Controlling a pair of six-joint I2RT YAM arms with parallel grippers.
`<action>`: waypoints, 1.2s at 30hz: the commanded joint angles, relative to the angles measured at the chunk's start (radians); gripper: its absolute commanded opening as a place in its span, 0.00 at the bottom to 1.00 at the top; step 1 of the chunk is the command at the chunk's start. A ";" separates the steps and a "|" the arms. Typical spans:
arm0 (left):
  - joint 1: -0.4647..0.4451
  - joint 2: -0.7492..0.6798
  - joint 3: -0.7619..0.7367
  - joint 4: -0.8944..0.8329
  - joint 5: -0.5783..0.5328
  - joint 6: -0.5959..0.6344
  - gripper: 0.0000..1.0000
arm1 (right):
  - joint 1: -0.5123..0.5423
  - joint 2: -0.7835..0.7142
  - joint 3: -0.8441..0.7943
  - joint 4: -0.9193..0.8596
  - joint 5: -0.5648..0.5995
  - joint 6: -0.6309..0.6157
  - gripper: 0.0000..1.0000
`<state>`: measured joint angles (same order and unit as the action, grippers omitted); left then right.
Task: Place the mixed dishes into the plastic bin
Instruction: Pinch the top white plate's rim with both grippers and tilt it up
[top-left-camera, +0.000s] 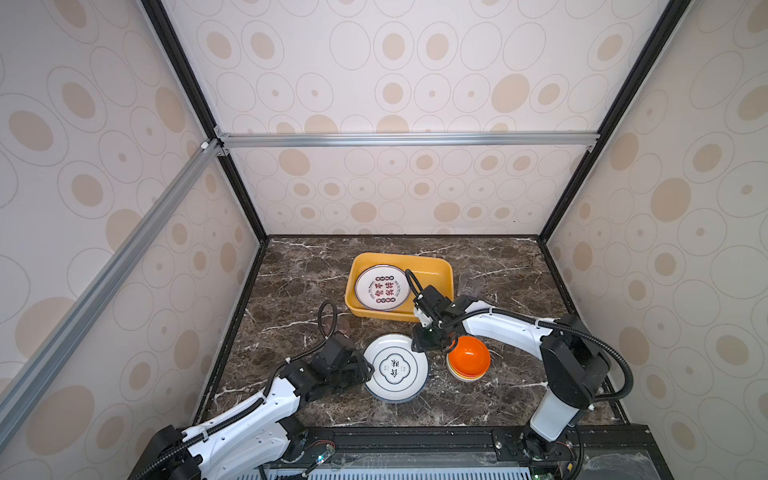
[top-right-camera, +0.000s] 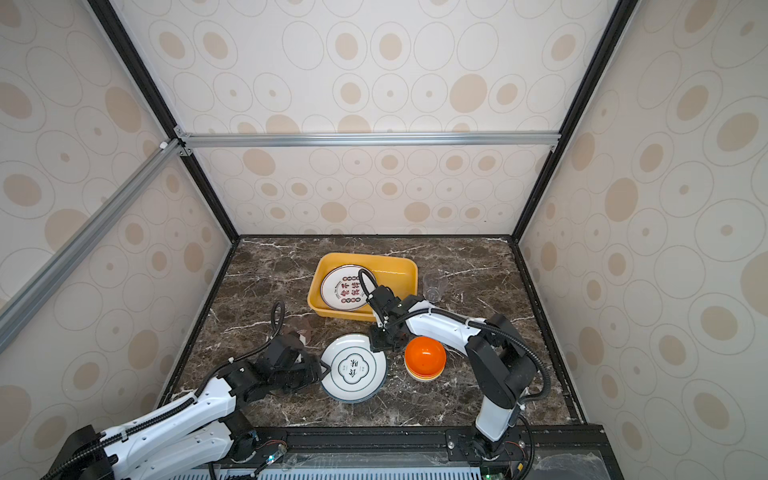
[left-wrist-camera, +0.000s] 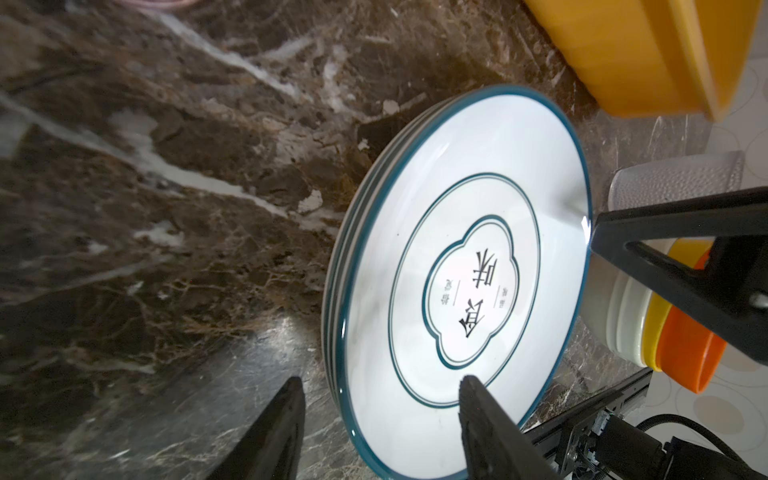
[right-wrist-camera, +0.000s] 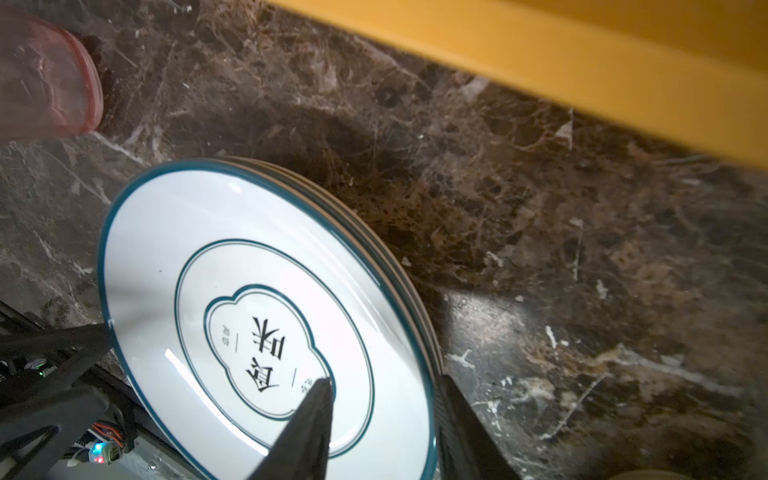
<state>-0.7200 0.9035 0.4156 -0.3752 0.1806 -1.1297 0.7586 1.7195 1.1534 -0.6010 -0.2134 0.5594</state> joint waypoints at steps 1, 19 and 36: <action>-0.009 0.005 -0.004 0.008 -0.017 -0.015 0.58 | 0.013 0.015 -0.011 -0.005 -0.013 0.005 0.40; -0.012 0.000 -0.020 0.022 -0.014 -0.022 0.57 | 0.015 -0.025 -0.006 -0.028 0.025 0.003 0.43; -0.012 0.003 -0.026 0.033 -0.015 -0.027 0.58 | 0.015 0.009 -0.012 -0.013 0.016 0.002 0.41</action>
<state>-0.7231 0.9062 0.3931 -0.3511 0.1802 -1.1378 0.7639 1.7164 1.1534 -0.6048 -0.1875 0.5594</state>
